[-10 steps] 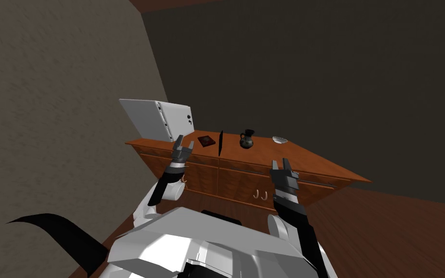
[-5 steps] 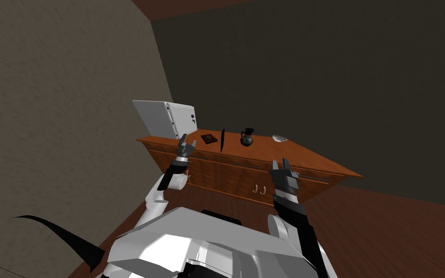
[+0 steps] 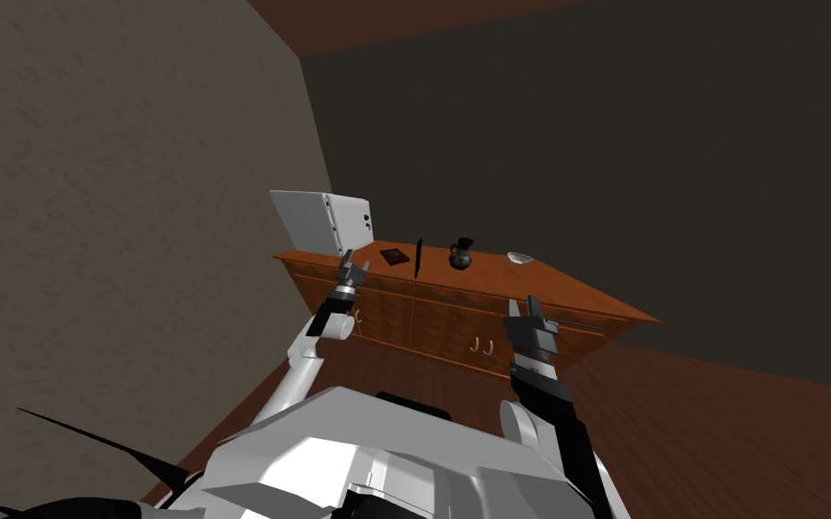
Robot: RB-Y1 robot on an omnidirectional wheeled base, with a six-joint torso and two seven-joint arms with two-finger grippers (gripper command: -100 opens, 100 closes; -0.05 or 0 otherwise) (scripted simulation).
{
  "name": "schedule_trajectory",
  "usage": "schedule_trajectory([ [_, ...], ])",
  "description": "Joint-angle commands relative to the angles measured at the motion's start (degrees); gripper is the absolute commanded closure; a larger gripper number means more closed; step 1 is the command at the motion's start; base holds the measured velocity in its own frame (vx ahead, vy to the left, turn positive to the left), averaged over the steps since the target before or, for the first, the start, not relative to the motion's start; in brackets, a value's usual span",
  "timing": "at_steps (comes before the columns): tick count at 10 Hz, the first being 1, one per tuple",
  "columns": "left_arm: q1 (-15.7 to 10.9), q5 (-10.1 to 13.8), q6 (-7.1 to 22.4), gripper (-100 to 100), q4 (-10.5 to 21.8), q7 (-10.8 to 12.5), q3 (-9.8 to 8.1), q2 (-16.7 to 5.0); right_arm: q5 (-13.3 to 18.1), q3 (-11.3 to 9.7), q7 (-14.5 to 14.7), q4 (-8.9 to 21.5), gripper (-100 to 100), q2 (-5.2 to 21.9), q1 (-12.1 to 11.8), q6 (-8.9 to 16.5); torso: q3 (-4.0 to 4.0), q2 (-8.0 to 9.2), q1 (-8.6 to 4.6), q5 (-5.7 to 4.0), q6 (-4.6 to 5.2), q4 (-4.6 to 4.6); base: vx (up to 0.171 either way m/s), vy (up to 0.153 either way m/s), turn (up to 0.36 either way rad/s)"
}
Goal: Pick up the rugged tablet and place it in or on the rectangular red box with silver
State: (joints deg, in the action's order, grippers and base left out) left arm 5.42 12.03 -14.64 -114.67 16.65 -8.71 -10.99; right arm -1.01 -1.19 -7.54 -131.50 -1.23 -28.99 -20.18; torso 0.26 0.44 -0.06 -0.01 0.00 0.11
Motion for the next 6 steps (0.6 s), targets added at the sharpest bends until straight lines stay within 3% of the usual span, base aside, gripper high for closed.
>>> schedule_trajectory([
  [1,-2.9,2.3,2.6,-100,2.9,1.3,-1.19,-0.3,0.0,0.0,0.0,0.0,0,0.0,0.0,0.0,0.0,0.0,0.0,0.0,0.0,0.0,-0.149,-0.013,0.069],
  [2,-4.1,2.3,2.6,-100,4.1,1.3,-1.19,-0.3,0.0,0.0,0.0,0.0,0,0.0,0.0,0.0,0.03,0.06,-0.01,0.0,0.0,0.01,-0.119,-0.007,0.024],
  [3,-6.3,3.8,4.2,-100,6.7,2.2,-1.99,-0.4,0.0,0.0,0.0,0.0,0,0.0,0.0,0.0,0.01,0.0,0.01,0.0,0.0,0.01,-0.112,-0.005,0.045],
  [4,-6.7,3.8,4.2,-100,6.7,2.2,-1.99,-0.4,0.0,0.0,0.0,0.0,0,0.0,0.0,0.0,-0.02,-0.03,0.01,0.01,0.0,-0.01,-0.085,-0.011,0.025],
  [5,-8.9,5.4,5.7,-100,9.4,3.0,-2.82,-0.4,0.0,0.0,0.0,0.0,0,0.0,0.0,0.0,-0.05,-0.11,-0.01,0.0,0.0,-0.02,-0.096,-0.022,0.041],
  [6,-9.3,5.4,5.7,-100,9.4,3.0,-2.82,-0.4,0.0,0.0,0.0,0.0,0,0.0,0.0,0.0,-0.06,-0.1,-0.06,-0.01,0.0,-0.03,-0.079,-0.016,0.024],
])
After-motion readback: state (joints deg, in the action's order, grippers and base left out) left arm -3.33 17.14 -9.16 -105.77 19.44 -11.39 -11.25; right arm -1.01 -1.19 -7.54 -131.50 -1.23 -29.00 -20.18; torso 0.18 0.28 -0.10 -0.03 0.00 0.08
